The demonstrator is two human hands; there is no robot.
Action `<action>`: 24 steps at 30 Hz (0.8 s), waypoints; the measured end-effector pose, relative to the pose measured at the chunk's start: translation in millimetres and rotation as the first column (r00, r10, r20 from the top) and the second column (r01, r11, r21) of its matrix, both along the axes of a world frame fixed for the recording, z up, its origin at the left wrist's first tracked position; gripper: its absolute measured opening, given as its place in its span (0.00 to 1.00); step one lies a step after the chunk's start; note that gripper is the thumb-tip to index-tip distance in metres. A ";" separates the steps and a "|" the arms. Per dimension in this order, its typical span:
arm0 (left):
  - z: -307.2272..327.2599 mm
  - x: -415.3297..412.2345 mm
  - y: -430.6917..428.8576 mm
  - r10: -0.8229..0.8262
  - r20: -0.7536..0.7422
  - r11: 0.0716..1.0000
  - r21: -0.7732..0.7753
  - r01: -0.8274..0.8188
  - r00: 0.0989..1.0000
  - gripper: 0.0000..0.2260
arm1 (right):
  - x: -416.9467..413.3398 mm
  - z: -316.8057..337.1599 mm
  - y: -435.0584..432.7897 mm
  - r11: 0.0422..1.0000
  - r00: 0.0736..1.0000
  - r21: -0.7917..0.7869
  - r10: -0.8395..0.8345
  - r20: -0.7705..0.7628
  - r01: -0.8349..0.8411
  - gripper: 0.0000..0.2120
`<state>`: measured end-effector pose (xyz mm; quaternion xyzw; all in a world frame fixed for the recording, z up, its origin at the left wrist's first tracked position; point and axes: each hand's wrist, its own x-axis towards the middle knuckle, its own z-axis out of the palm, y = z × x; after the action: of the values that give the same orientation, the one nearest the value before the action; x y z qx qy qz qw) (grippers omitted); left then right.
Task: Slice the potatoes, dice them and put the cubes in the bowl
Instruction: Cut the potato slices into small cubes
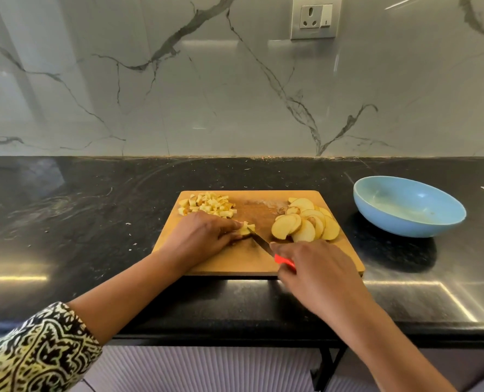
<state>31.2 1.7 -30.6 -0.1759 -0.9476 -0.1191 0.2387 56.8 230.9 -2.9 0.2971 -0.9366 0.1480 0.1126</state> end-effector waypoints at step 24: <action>1.5 -2.4 -6.6 0.012 0.029 0.987 0.160 -0.017 1.000 0.09 | -1.1 10.3 -14.1 0.996 0.999 -0.085 -0.004 0.032 0.007 0.20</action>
<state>28.8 -4.9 -29.1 -0.1476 -0.9393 -0.1957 0.2399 55.7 216.7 7.5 0.2872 -0.9319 0.1921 0.1106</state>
